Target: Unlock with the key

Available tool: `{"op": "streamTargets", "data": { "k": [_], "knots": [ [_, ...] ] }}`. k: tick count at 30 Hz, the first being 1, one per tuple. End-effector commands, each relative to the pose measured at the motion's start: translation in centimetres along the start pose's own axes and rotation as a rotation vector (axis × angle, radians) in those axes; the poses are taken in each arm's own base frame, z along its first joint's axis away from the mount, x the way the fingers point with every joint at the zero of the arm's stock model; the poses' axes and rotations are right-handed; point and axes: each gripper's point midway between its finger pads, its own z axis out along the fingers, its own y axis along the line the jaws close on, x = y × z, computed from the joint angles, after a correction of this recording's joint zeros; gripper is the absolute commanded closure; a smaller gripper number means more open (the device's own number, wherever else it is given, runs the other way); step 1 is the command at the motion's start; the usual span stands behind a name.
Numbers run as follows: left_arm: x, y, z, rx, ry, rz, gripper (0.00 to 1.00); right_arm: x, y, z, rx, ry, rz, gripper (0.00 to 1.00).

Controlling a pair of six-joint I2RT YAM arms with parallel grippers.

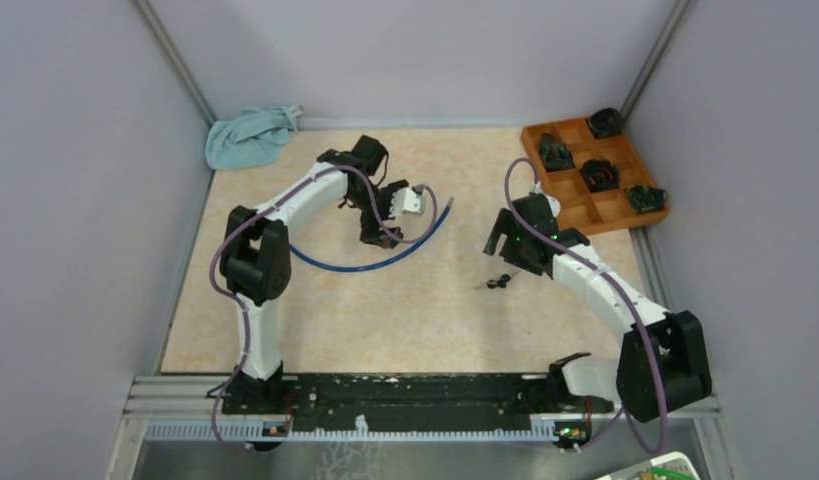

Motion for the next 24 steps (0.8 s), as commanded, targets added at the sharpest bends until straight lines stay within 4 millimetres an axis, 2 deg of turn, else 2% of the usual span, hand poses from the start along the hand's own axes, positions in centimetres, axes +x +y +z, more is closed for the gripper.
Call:
{"op": "streamTargets", "data": {
  "k": [1, 5, 11, 16, 18, 22, 24],
  "knots": [
    [0.9, -2.2, 2.8, 0.104, 0.018, 0.207, 0.01, 0.7, -2.3, 0.2, 0.124, 0.0, 0.073, 0.17],
    [1.8, -1.7, 4.7, 0.094, 0.058, 0.254, 0.03, 1.3, -3.4, 0.2, 0.153, -0.03, 0.138, 0.25],
    [3.8, -1.4, 6.8, 0.118, 0.131, 0.371, 0.14, 1.7, -3.6, 0.9, 0.153, -0.023, 0.17, 0.3],
    [5.0, -1.1, 7.0, 0.134, 0.186, 0.426, 0.16, 1.5, -3.9, 1.0, 0.139, -0.03, 0.186, 0.3],
    [5.5, -1.1, 6.9, 0.141, 0.211, 0.446, 0.14, 1.4, -4.0, 1.2, 0.133, -0.026, 0.186, 0.3],
    [6.5, -0.9, 6.3, 0.153, 0.277, 0.507, 0.01, 1.4, -3.8, 1.4, 0.109, -0.011, 0.181, 0.31],
    [6.9, -0.8, 6.0, 0.159, 0.308, 0.538, 0.0, 1.3, -3.5, 1.5, 0.096, -0.009, 0.182, 0.32]
  ]
}}
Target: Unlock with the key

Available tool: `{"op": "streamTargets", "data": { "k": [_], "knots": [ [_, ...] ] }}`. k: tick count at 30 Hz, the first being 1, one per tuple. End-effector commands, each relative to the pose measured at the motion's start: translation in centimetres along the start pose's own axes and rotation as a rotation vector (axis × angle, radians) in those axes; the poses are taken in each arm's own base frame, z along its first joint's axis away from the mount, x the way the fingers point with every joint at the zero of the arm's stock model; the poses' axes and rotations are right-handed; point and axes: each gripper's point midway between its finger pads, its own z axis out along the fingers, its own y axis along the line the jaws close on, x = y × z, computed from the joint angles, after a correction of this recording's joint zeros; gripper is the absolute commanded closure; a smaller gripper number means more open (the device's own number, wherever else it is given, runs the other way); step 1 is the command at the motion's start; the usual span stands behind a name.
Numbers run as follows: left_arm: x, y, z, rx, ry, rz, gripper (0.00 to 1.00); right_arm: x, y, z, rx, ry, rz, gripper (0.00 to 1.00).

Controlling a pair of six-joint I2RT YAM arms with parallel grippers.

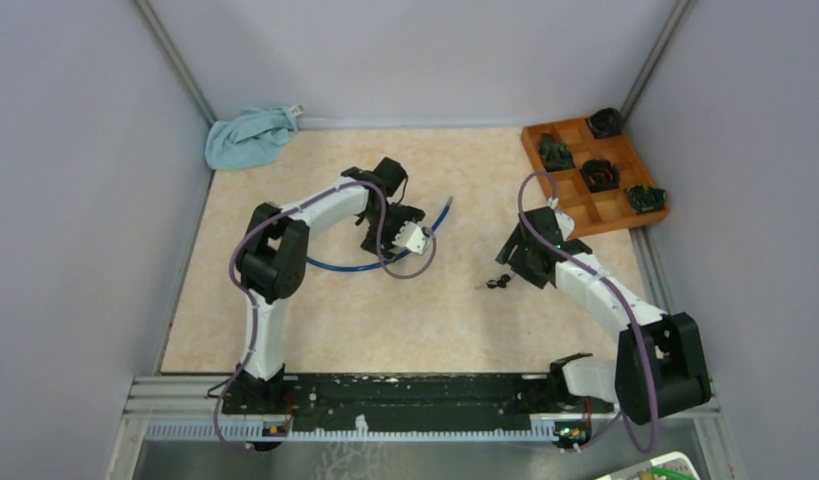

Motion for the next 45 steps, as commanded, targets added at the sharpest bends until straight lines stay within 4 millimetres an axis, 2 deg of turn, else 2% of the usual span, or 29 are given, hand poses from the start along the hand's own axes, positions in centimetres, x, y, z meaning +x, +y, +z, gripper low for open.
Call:
{"op": "streamTargets", "data": {
  "k": [1, 8, 10, 13, 19, 25, 27, 30, 35, 36, 38, 41, 42, 45],
  "knots": [
    [4.6, -1.0, 1.2, 0.071, 0.179, 0.12, 0.0, -1.1, 1.4, -0.2, -0.067, -0.027, 0.004, 0.32],
    [5.5, 0.8, 0.9, 0.032, 0.203, 0.156, 0.0, -1.0, 2.2, -0.5, -0.111, -0.018, 0.003, 0.34],
    [5.3, 1.0, 1.2, 0.022, 0.191, 0.163, 0.05, -1.0, 2.4, -0.6, -0.119, -0.015, 0.002, 0.35],
    [4.4, 1.0, 1.6, 0.022, 0.158, 0.166, 0.12, -1.1, 2.4, -0.8, -0.123, -0.021, -0.001, 0.36],
    [1.9, -0.2, 2.6, 0.054, 0.12, 0.207, 0.18, -0.9, 2.3, -0.9, -0.13, -0.017, -0.006, 0.37],
    [1.1, 0.4, 3.2, 0.043, 0.124, 0.24, 0.27, -0.7, 2.7, -0.9, -0.148, -0.006, -0.004, 0.4],
    [1.1, 0.6, 3.3, 0.04, 0.124, 0.241, 0.34, -0.7, 2.6, -1.0, -0.148, -0.007, -0.005, 0.4],
    [0.8, 0.9, 3.2, 0.028, 0.111, 0.238, 0.51, -0.8, 2.6, -1.1, -0.15, -0.01, -0.004, 0.41],
    [-0.4, 0.7, 2.3, -0.018, 0.074, 0.178, 0.95, -0.8, 2.7, -1.1, -0.154, -0.007, -0.012, 0.42],
    [-0.5, 1.1, 1.8, -0.051, 0.073, 0.165, 1.0, -0.8, 2.8, -1.1, -0.157, -0.009, -0.013, 0.42],
    [-1.0, 1.6, 0.4, -0.116, 0.074, 0.138, 1.0, -0.9, 2.8, -1.2, -0.161, -0.014, -0.015, 0.43],
    [-2.5, 2.8, -3.5, -0.272, 0.065, 0.151, 1.0, -1.3, 3.1, -1.3, -0.173, -0.028, -0.024, 0.43],
    [-4.0, 4.3, -6.7, -0.402, 0.044, 0.181, 1.0, -1.5, 3.3, -1.4, -0.178, -0.035, -0.028, 0.43],
    [-8.5, 6.2, -14.6, -0.718, -0.061, 0.244, 1.0, -2.2, 4.0, -1.9, -0.206, -0.055, -0.037, 0.43]
  ]
}}
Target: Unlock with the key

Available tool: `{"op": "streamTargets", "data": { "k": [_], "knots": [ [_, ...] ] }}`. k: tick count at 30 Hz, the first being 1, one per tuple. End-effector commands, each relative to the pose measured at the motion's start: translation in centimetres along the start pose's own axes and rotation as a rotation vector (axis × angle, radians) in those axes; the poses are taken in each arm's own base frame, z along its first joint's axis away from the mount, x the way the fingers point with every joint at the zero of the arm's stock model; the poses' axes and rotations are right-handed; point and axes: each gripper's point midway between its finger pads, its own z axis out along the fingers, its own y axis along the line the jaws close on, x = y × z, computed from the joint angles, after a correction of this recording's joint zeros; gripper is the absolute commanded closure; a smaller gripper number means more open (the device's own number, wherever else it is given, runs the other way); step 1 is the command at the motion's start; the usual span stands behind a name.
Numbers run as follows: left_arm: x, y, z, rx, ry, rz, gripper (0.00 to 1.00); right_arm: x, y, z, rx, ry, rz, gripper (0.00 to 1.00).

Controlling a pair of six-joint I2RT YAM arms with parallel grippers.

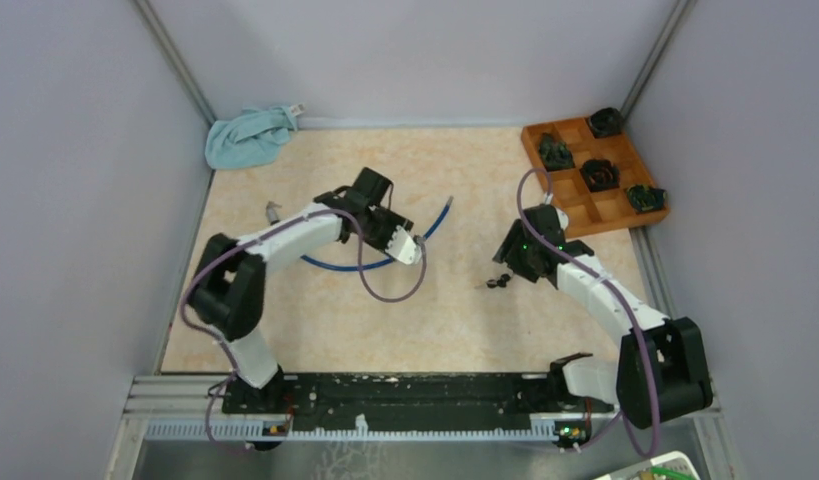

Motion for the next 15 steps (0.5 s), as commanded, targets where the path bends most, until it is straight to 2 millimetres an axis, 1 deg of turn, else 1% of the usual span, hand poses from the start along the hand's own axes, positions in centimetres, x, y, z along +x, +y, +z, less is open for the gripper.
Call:
{"op": "streamTargets", "data": {
  "k": [1, 2, 4, 7, 10, 12, 14, 15],
  "knots": [
    [-6.6, 10.7, -14.4, -0.647, -0.178, 0.084, 1.0, -2.7, 2.3, -1.3, -0.093, -0.094, -0.019, 0.43],
    [-7.9, 10.9, -16.6, -0.736, -0.228, 0.101, 1.0, -2.9, 2.6, -1.5, -0.109, -0.102, -0.02, 0.43],
    [-10.6, 11.3, -21.8, -0.918, -0.313, 0.178, 1.0, -3.3, 3.2, -2.0, -0.141, -0.121, -0.021, 0.43],
    [-13.8, 9.7, -26.1, -1.07, -0.404, 0.288, 1.0, -3.8, 4.0, -2.6, -0.186, -0.14, -0.025, 0.43],
    [-16.1, 8.0, -28.2, -1.137, -0.443, 0.369, 1.0, -3.8, 4.7, -3.1, -0.223, -0.14, -0.032, 0.44],
    [-17.5, 7.2, -29.4, -1.168, -0.464, 0.409, 1.0, -3.8, 5.1, -3.4, -0.245, -0.139, -0.038, 0.43],
    [-18.4, 6.8, -30.1, -1.185, -0.484, 0.428, 1.0, -3.7, 5.2, -3.6, -0.259, -0.135, -0.042, 0.43],
    [-18.7, 6.6, -30.2, -1.183, -0.489, 0.435, 1.0, -3.6, 5.2, -3.6, -0.262, -0.135, -0.042, 0.44]
  ]
}}
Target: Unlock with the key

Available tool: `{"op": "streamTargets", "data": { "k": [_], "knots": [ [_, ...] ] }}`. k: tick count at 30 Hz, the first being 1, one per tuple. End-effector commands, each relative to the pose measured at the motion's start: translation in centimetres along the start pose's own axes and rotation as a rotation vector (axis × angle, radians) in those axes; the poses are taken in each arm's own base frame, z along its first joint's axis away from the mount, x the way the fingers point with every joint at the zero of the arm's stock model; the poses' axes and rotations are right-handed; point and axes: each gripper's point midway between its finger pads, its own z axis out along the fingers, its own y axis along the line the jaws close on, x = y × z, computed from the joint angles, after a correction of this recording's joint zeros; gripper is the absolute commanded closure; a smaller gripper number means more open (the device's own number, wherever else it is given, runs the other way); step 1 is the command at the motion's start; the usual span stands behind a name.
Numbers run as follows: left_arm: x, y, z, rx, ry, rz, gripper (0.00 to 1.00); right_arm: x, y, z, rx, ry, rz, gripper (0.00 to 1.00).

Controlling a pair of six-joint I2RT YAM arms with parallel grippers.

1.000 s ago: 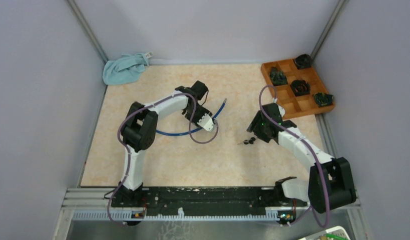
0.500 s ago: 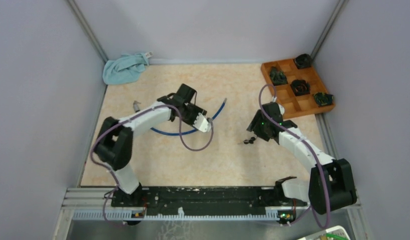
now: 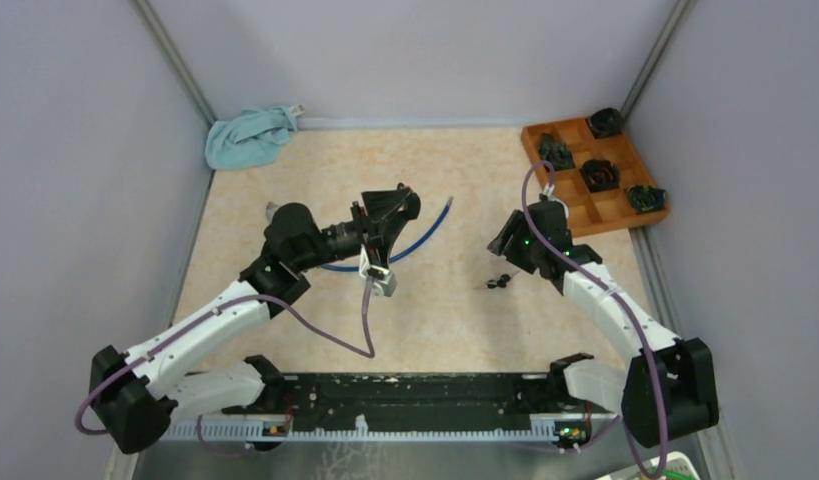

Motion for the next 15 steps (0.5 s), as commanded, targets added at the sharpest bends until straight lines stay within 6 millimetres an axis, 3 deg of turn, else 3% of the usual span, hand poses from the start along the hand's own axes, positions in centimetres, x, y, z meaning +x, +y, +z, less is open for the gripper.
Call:
{"op": "streamTargets", "data": {
  "k": [1, 11, 13, 15],
  "knots": [
    [-3.1, 2.9, -0.2, -0.104, -0.097, 0.079, 1.0, -1.9, 2.3, -1.1, -0.098, -0.062, -0.016, 0.44],
    [-3.3, 0.2, 0.3, -0.036, -0.104, 0.058, 1.0, -1.9, 2.5, -1.6, -0.116, -0.065, -0.03, 0.43],
    [-3.0, -1.2, 0.6, 0.053, -0.091, 0.005, 1.0, -2.0, 2.6, -1.7, -0.113, -0.063, -0.035, 0.43],
    [-2.5, -3.9, 0.9, 0.221, -0.065, -0.125, 1.0, -2.1, 2.8, -1.8, -0.122, -0.061, -0.041, 0.43]
  ]
}}
